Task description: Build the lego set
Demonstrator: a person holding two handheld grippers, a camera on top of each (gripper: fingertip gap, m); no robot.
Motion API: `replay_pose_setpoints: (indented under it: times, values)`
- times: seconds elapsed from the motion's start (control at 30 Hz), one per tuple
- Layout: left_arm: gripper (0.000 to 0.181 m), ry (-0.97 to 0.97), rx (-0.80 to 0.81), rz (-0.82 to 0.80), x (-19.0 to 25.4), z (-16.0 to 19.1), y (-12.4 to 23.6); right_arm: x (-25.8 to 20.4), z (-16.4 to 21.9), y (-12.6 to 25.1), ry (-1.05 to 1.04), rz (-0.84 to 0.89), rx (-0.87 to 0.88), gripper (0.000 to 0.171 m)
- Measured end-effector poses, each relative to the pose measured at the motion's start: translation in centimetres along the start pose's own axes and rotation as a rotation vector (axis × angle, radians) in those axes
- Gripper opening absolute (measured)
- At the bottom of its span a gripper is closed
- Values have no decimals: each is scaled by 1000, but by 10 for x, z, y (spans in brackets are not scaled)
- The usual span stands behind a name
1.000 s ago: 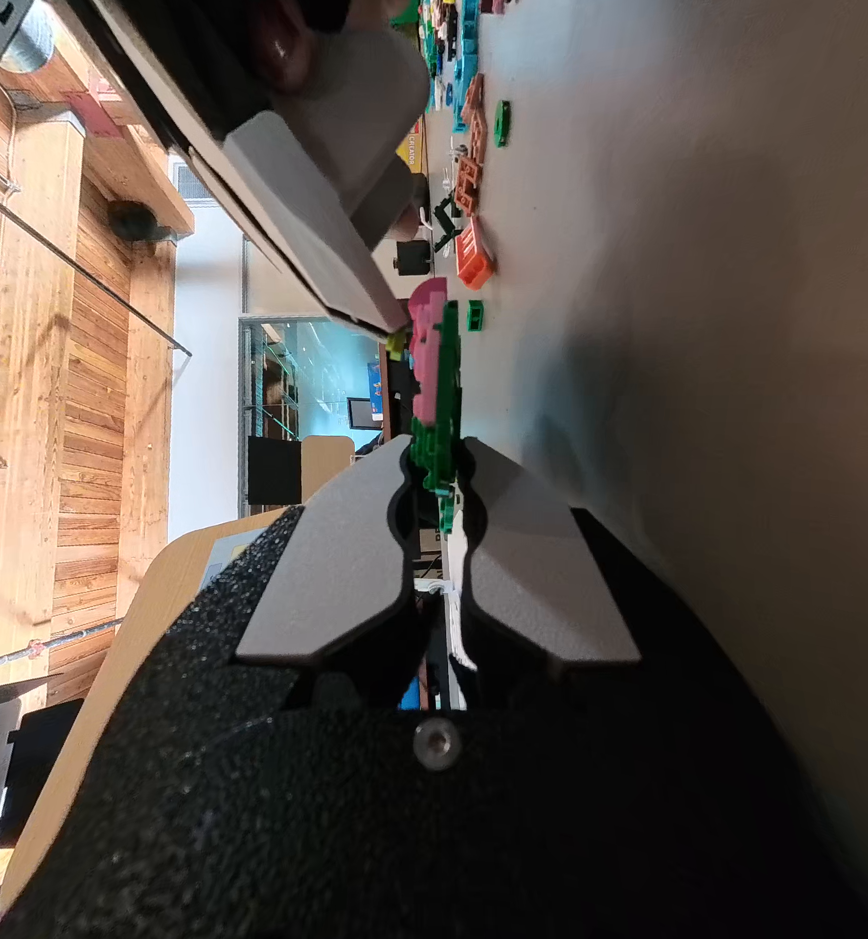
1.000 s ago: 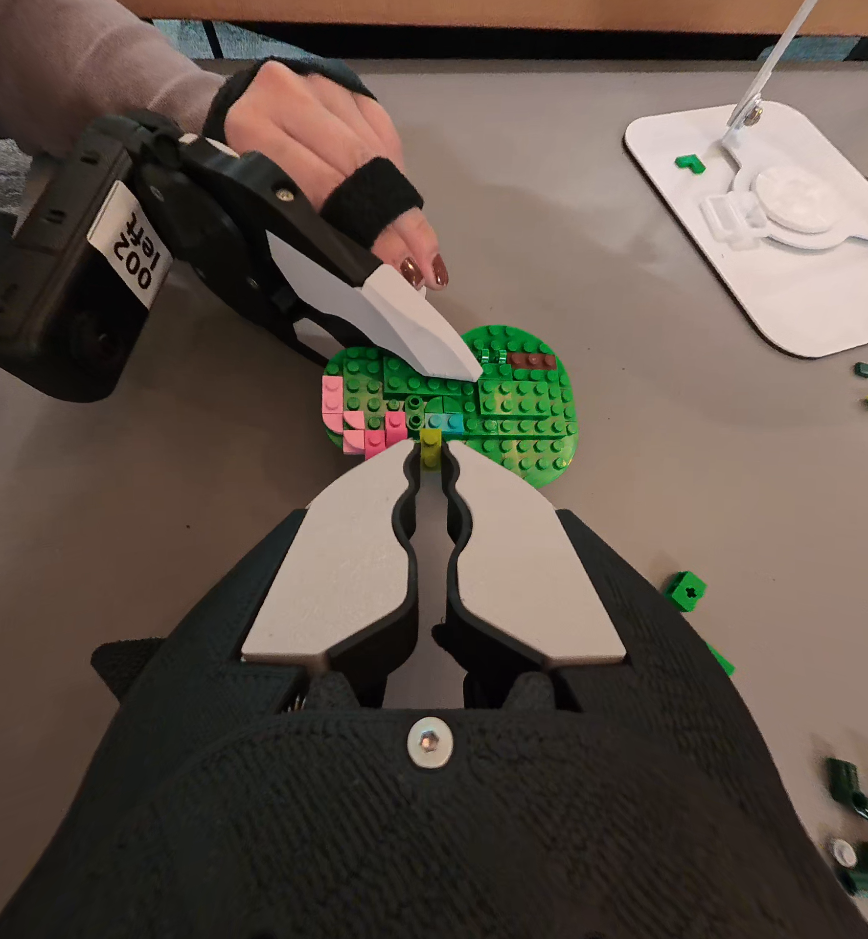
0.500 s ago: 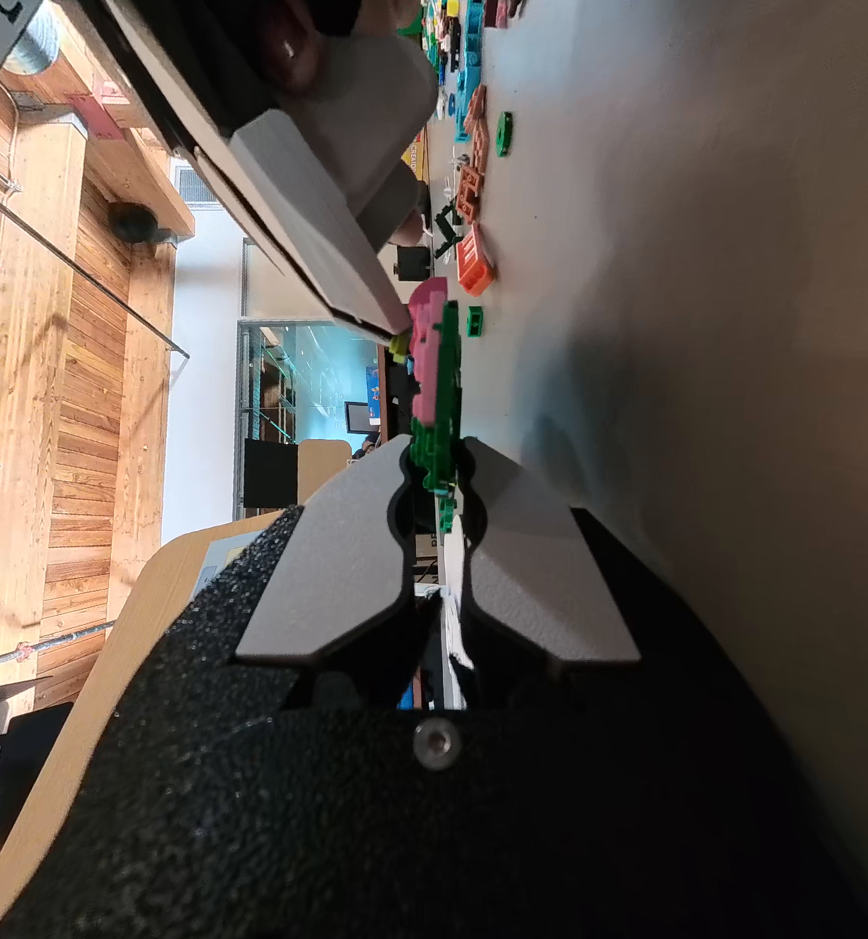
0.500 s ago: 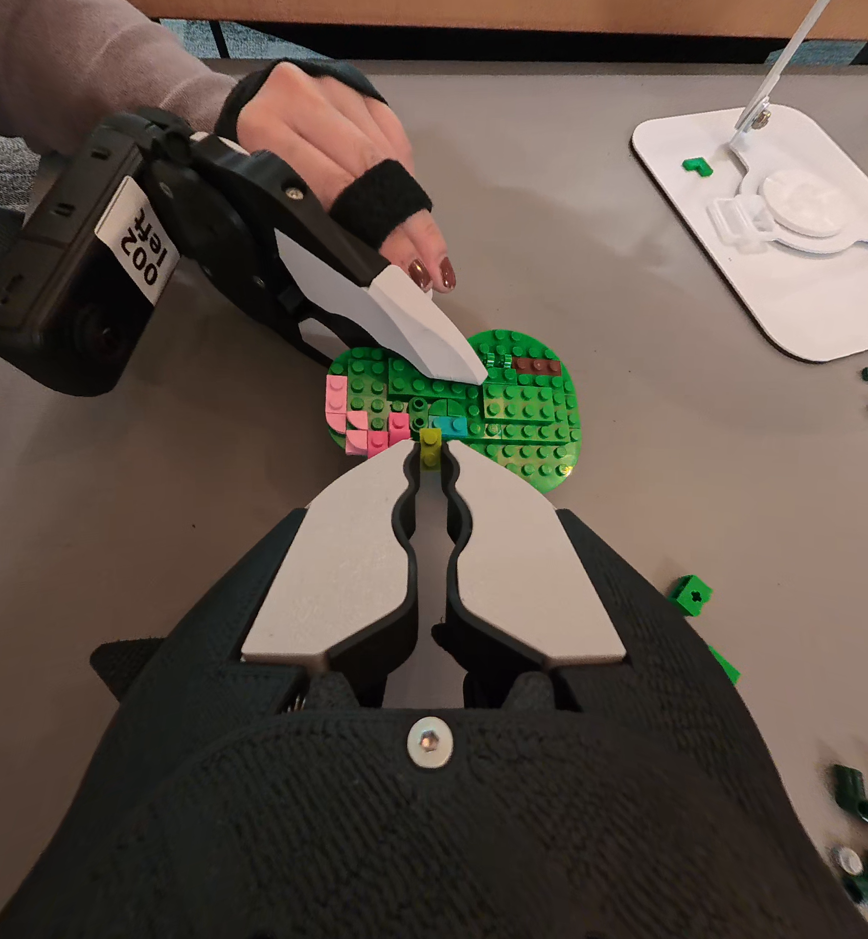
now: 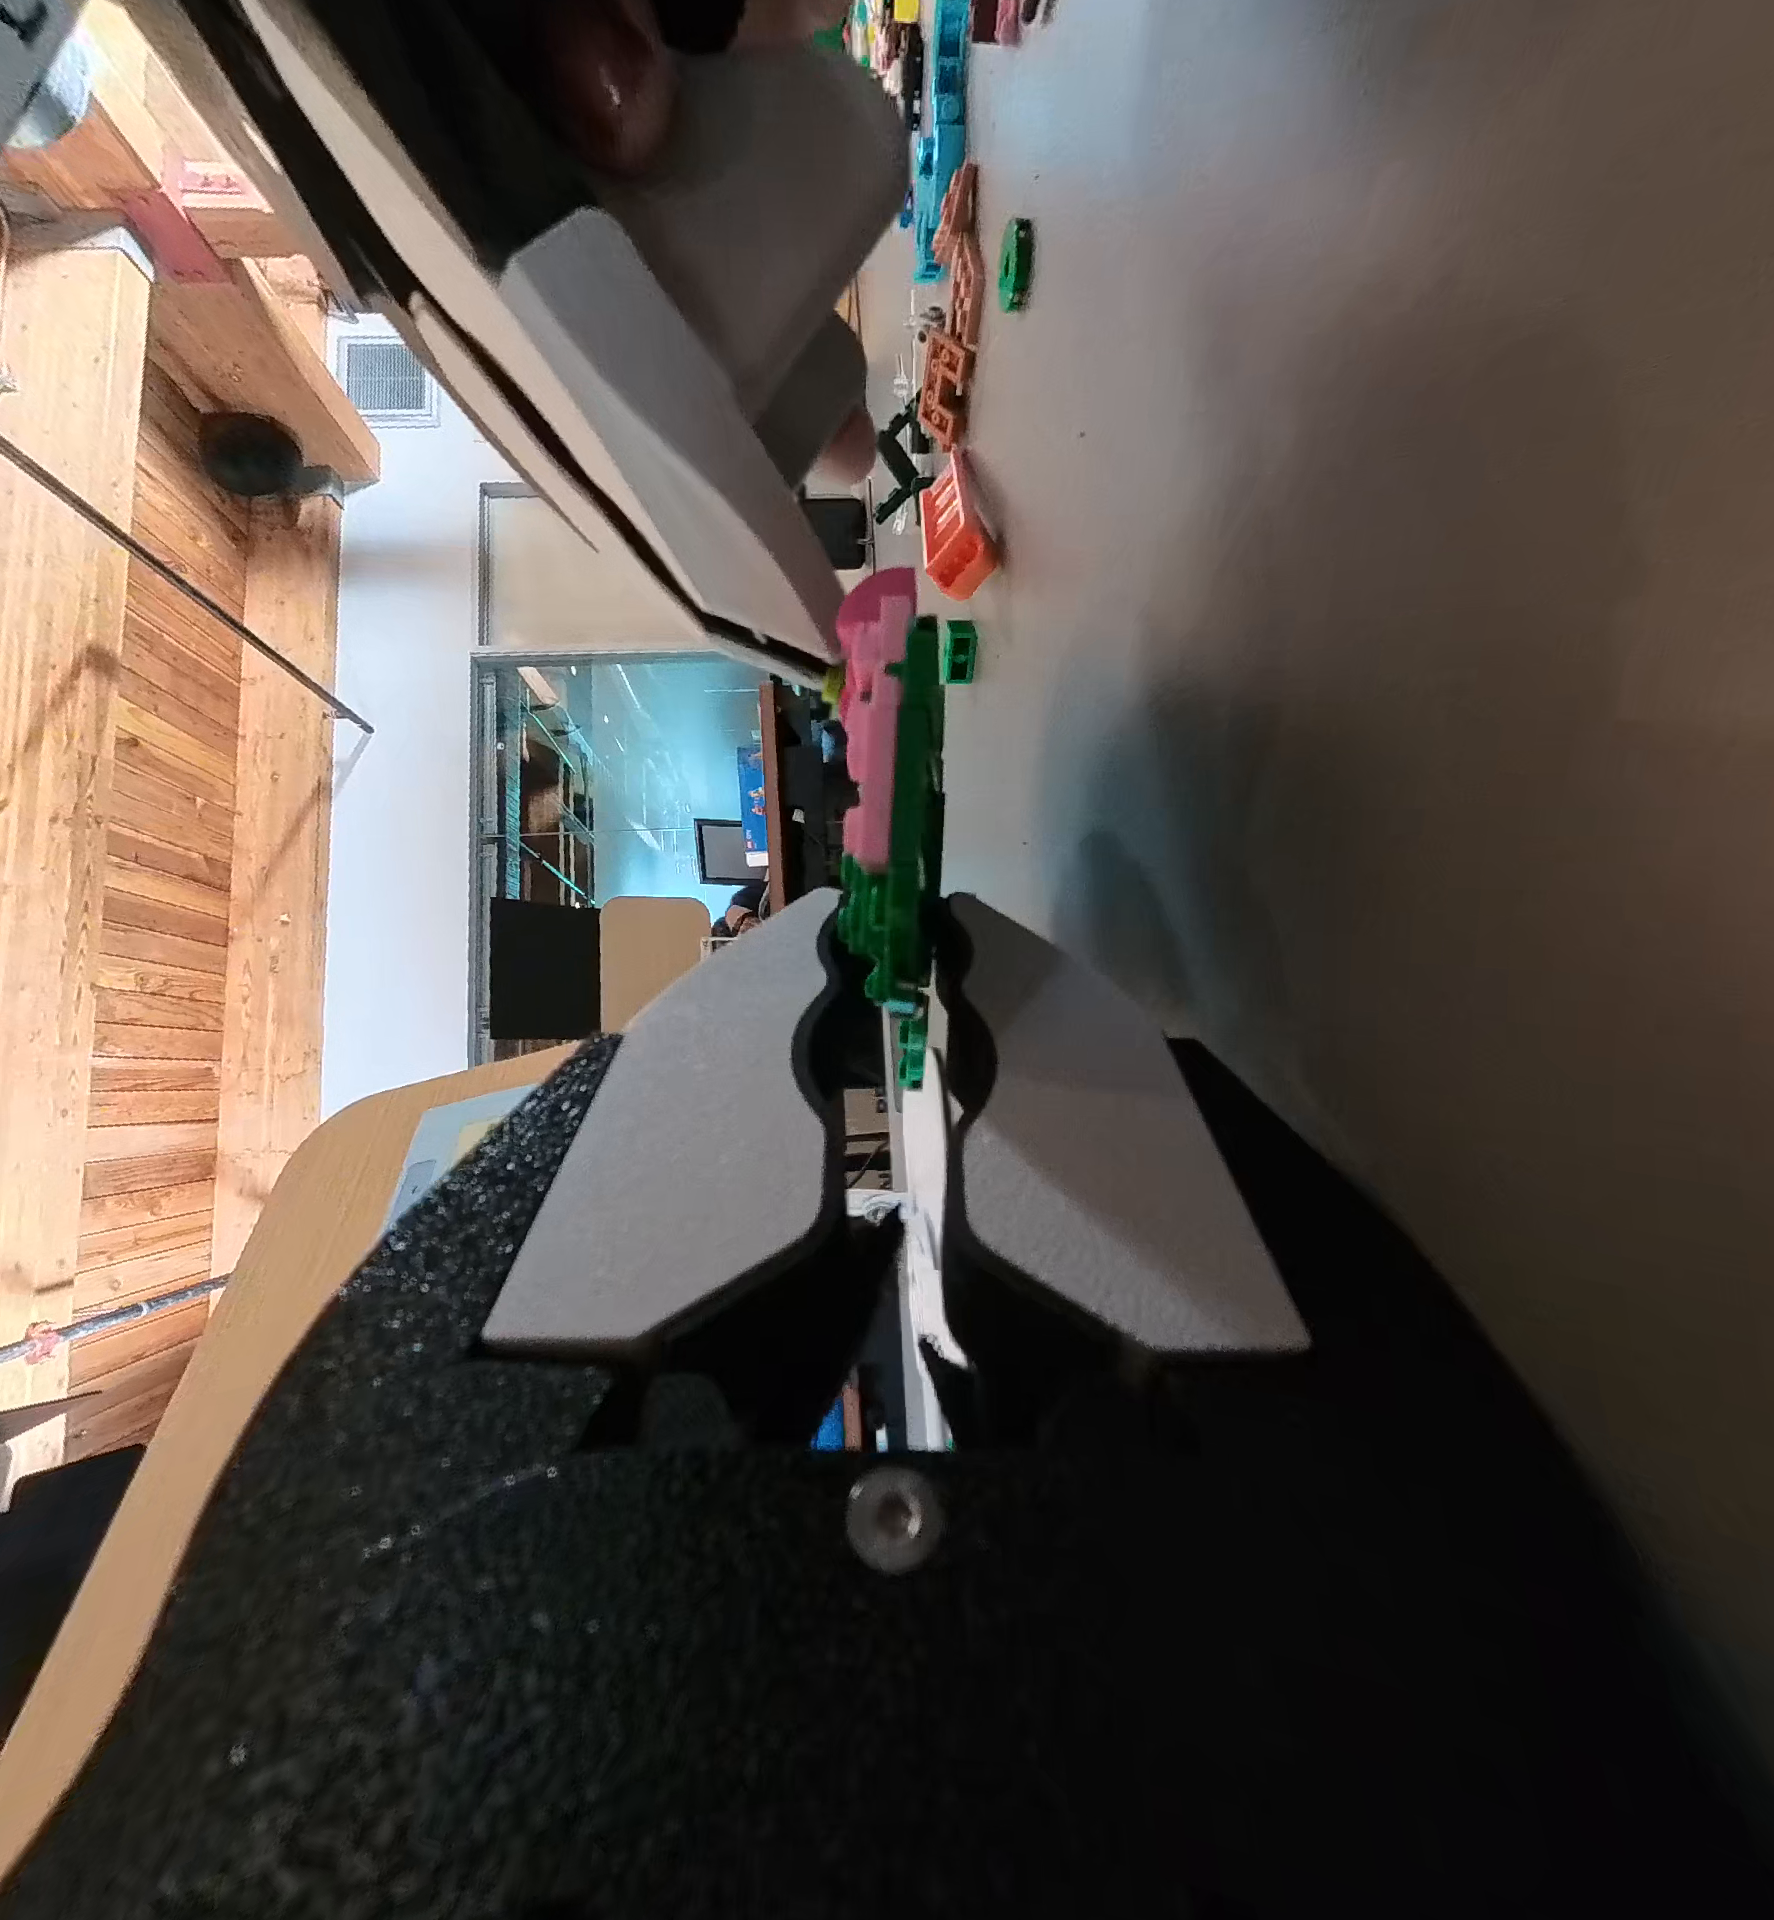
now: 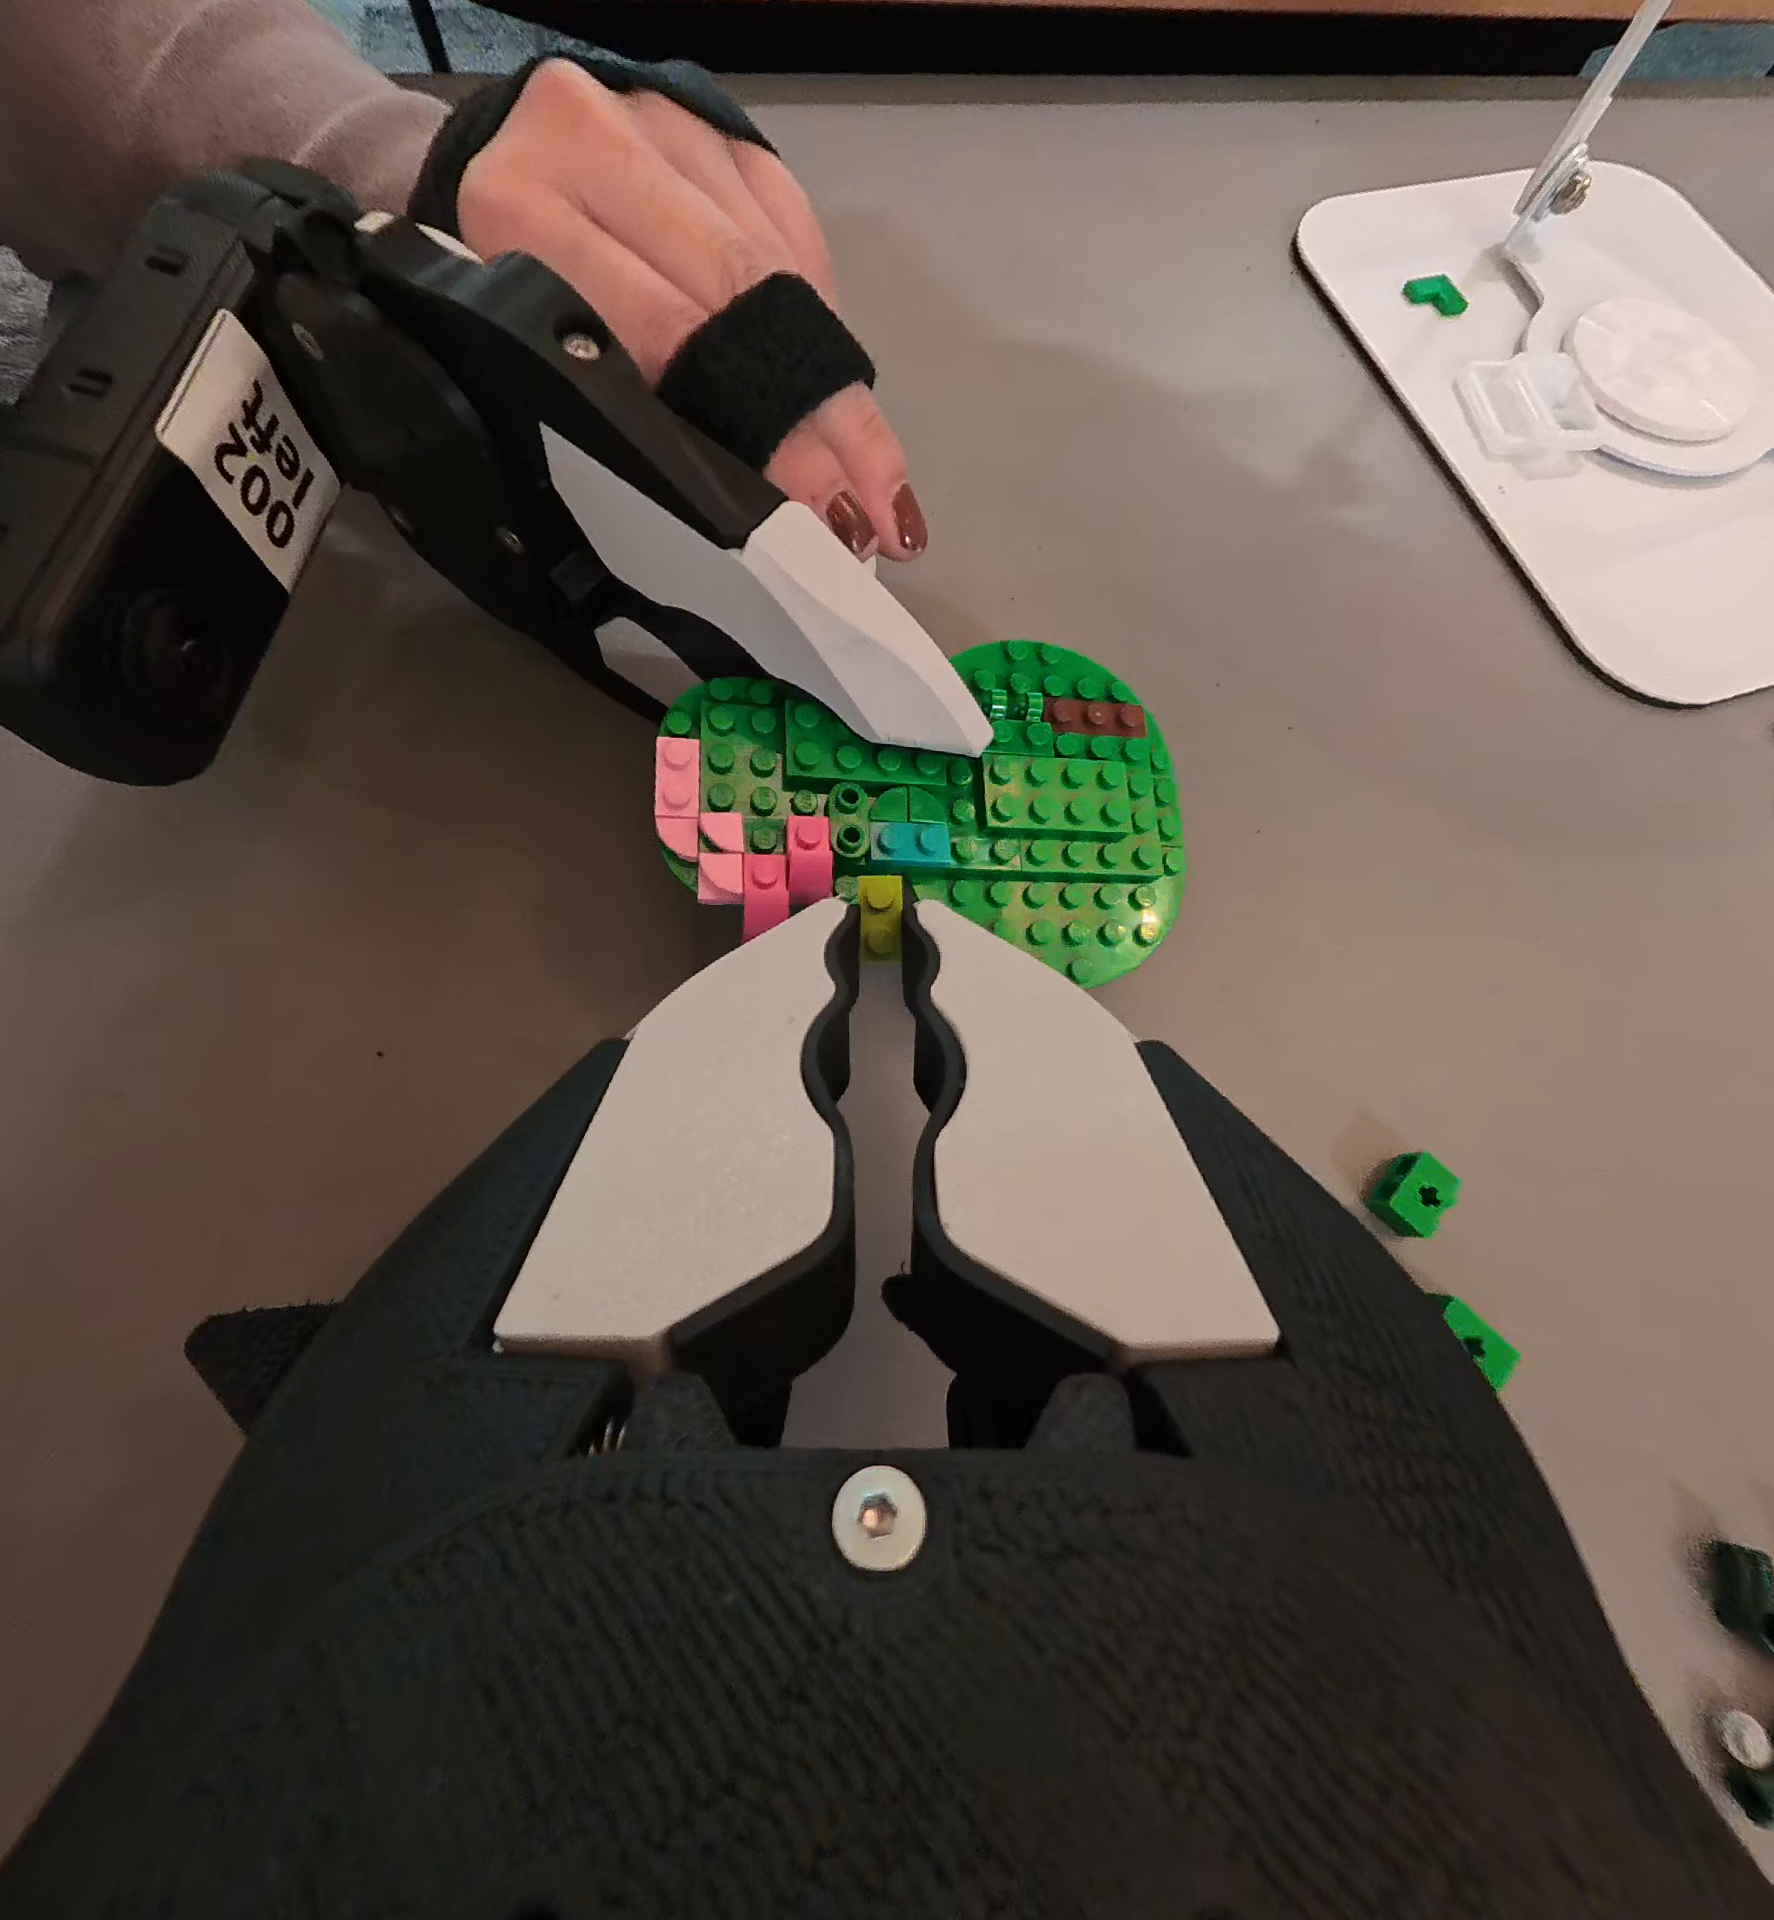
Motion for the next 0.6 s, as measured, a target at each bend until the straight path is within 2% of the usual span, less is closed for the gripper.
replay_pose_setpoints:
  times: [0.03,0.3,0.5,0.6]
  values:
    - [13,-4,0,-1,0,0,0,0,0,-1,0,-4,-1,6]
    - [14,-76,8,3,-1,-4,1,0,5,-6,-26,-36,5,6]
    - [14,-336,29,-36,-3,-14,3,2,7,-3,-41,-41,-7,6]
    - [14,-361,22,-2,-2,-15,3,0,5,-2,-42,-54,5,6]
Point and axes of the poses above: each gripper's, where its closed fingertips meet, y back along the fingers, z out of its underside, x = y × z across the jaws, the point moved 4 cm from there along y, back along the fingers, and after that the axes turned 6 degrees about -z, right-handed, at the moved point
